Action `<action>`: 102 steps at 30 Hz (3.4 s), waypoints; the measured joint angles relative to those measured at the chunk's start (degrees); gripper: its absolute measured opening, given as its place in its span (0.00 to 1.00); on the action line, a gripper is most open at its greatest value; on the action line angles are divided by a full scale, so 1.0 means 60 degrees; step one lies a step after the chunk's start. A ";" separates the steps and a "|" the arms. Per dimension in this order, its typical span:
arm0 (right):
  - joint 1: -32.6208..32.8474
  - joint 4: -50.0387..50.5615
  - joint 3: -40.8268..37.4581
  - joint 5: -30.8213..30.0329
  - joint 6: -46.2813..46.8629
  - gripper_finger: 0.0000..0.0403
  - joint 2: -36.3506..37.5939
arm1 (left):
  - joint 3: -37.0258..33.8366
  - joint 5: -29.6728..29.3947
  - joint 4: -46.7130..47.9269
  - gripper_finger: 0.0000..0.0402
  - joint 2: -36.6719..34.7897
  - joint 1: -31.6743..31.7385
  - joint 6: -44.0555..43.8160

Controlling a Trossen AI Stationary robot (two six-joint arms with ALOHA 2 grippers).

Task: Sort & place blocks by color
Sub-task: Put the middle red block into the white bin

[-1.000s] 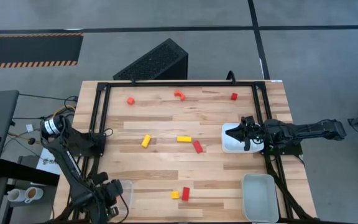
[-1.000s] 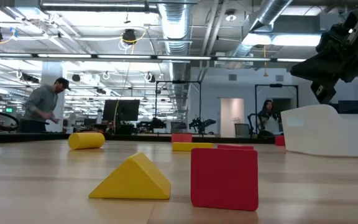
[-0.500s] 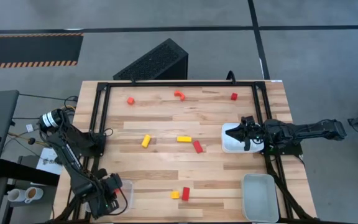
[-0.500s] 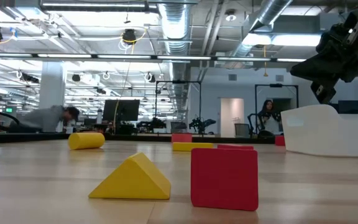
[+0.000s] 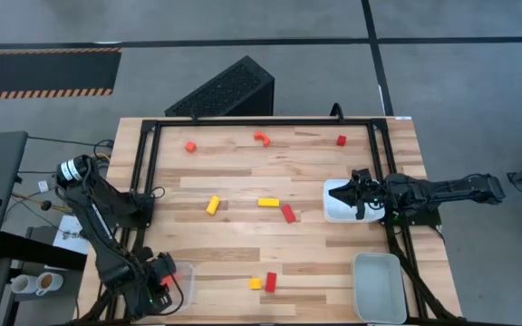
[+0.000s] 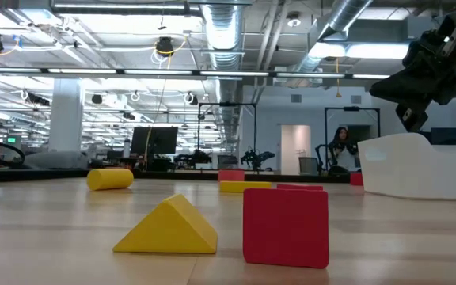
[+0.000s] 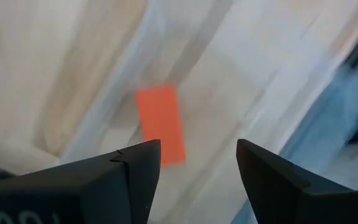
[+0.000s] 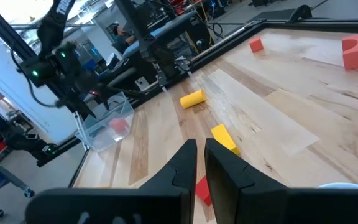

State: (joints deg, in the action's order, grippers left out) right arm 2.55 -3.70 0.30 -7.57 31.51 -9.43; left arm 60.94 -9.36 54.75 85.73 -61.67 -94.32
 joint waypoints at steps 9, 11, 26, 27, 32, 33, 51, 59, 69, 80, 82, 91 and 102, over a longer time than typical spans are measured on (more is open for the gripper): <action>-0.0011 0.0005 -0.0002 -0.0011 0.0000 0.14 0.0002 | 0.0580 -0.5875 0.0889 0.46 -0.1532 0.0123 0.2255; -0.0011 0.0006 0.0000 -0.0053 0.0000 0.14 0.0002 | 0.0577 -0.6748 0.0941 0.46 -0.1869 0.0275 0.3040; -0.0091 0.0036 0.0000 -0.0076 0.0204 0.14 0.0003 | -0.2061 -0.6988 -0.3197 0.36 -0.4206 0.1579 0.7721; -0.0114 0.0023 0.0000 -0.0076 0.0201 0.14 0.0000 | -0.2407 -0.6974 -0.3870 0.35 -0.4394 0.1649 0.8065; -0.0371 0.0093 0.0225 -0.0305 0.0066 0.14 -0.0005 | -0.4012 -0.7010 -0.6737 0.32 -0.5407 0.2027 0.9804; -0.0440 0.0056 0.0381 -0.0319 -0.0090 0.14 -0.0006 | -0.4305 -0.7024 -0.7377 0.32 -0.5592 0.2123 1.0177; -0.1118 0.0267 0.3108 -0.0302 -0.2077 0.38 -0.2901 | -0.5904 -0.7063 -1.1833 0.57 -0.5868 0.3268 1.2614; -0.0877 0.0477 0.4685 0.0008 -0.2231 0.58 -0.5679 | -0.5904 -0.7527 -1.1744 0.60 -0.5623 0.3537 1.2713; 0.0665 0.0973 0.6130 -0.2380 -0.2739 0.57 -0.7959 | -0.5904 -0.7527 -1.1000 0.61 -0.5520 0.3672 1.1878; 0.1450 0.2941 0.8084 -0.2682 -0.1414 0.55 -1.0807 | -0.5904 -0.7285 -1.0940 0.61 -0.5518 0.3672 1.1281; 0.1743 0.2901 0.8393 -0.3050 -0.1258 0.55 -1.1250 | -0.5904 -0.6997 -1.0940 0.61 -0.5518 0.3672 1.1177; 0.1722 0.3375 0.8848 -0.3096 -0.0053 0.55 -1.2874 | -0.5904 -0.6737 -1.0952 0.61 -0.5518 0.3672 1.0827; 0.1175 0.3881 0.8852 -0.2640 0.1974 0.64 -1.4271 | -0.5904 -0.6736 -1.0944 0.61 -0.5518 0.3672 1.0768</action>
State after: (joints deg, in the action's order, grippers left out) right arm 9.59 19.58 53.41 -23.41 43.35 -95.05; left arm 25.52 -49.78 -10.92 52.62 -39.64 -29.71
